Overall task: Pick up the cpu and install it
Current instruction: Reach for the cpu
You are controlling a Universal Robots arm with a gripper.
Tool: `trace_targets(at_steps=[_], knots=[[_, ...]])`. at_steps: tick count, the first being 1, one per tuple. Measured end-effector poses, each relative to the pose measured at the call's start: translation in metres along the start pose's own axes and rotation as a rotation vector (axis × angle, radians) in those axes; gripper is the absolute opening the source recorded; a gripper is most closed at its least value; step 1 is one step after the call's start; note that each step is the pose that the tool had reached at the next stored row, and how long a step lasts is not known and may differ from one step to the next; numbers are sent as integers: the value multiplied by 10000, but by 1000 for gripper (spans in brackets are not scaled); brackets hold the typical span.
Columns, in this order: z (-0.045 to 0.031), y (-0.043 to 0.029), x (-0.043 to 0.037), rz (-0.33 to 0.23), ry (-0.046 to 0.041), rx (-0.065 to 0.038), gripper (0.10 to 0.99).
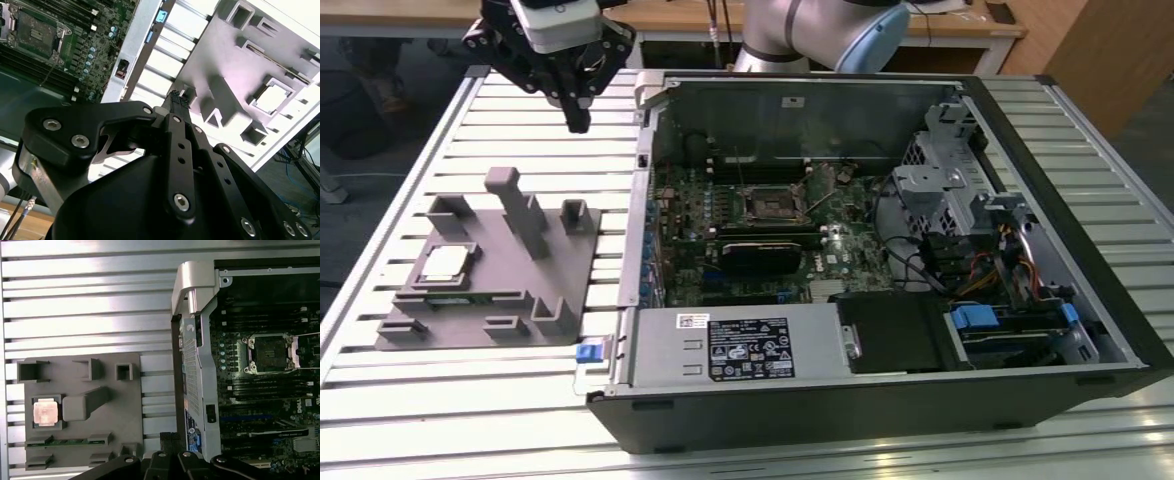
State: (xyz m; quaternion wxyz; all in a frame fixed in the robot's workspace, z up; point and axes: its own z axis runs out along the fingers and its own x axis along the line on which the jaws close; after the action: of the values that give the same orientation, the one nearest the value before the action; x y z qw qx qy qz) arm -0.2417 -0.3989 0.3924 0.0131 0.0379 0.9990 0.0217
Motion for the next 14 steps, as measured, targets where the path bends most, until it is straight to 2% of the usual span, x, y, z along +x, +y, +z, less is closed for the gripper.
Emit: trace_targets(at_steps=[14], knots=[[-1,-6,84,-1,0,0,106]])
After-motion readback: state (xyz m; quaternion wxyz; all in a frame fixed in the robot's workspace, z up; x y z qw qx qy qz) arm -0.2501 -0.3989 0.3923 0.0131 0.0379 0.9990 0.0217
